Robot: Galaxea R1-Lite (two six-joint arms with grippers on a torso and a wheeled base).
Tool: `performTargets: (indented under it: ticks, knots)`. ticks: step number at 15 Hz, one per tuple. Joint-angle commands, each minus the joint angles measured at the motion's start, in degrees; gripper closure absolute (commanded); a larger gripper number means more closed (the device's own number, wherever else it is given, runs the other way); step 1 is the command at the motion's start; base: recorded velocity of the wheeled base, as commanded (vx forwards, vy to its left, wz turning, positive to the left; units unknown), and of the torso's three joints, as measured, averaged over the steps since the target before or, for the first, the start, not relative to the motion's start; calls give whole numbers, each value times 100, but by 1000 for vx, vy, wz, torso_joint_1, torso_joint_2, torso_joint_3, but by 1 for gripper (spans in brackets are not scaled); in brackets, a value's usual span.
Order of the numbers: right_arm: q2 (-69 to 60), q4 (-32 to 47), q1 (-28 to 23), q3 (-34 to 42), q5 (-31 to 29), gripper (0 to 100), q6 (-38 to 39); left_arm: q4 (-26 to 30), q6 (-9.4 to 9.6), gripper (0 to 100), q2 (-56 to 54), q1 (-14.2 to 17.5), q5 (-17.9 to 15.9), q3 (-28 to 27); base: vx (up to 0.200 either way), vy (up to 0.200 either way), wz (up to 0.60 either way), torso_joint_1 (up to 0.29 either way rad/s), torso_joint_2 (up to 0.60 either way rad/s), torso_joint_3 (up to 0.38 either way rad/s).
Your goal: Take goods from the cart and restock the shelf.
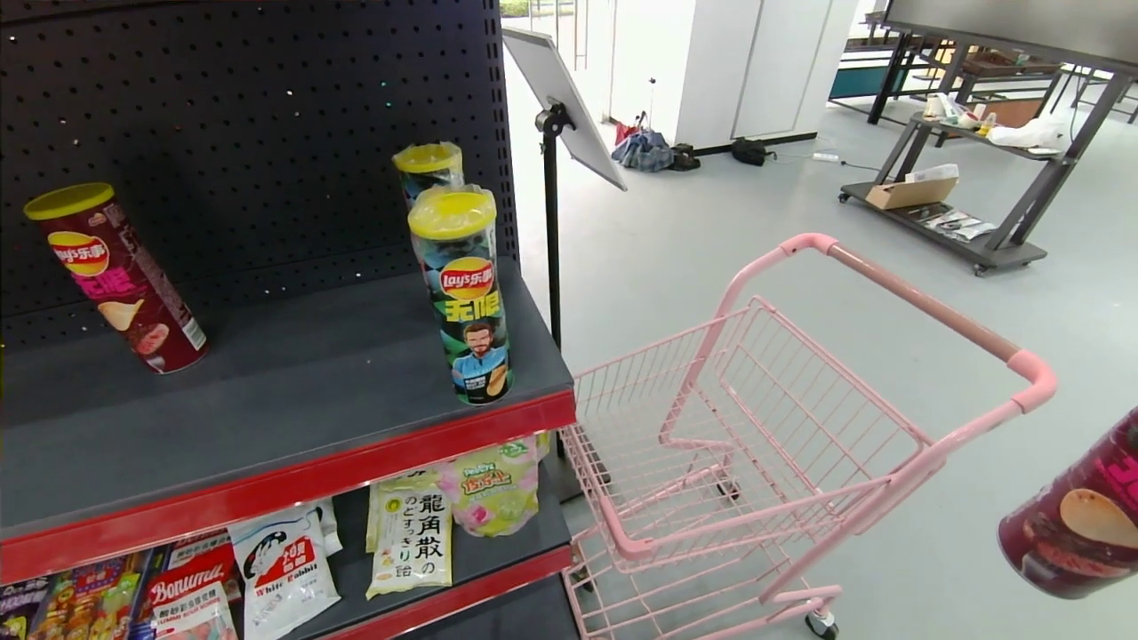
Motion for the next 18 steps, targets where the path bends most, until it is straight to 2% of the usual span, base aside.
performTargets:
  ticks: [1, 10, 13, 16, 18]
  knots:
    - [55, -4, -16, 70, -3, 100, -65, -1, -1, 0, 7, 1, 1, 0, 0, 0, 0, 168, -364, -207]
    - [-15, -13, -8, 281, 6, 100, -92, -1, 8, 0, 7, 1, -8, 0, 0, 0, 600, 17, -22, -13]
    - [-410, -30, -8, 510, 67, 100, -74, -1, 8, 0, 7, 1, -8, 0, 0, 0, 0, 0, 0, 0]
    - [-1096, 14, -8, 932, 551, 100, 31, -1, 8, 0, 7, 1, -8, 0, 0, 200, 0, -1, -5, 4]
    - [-1360, 23, -8, 1151, 577, 100, 31, -1, 8, 0, 7, 1, -8, 0, 0, 200, 0, 12, 5, 2]
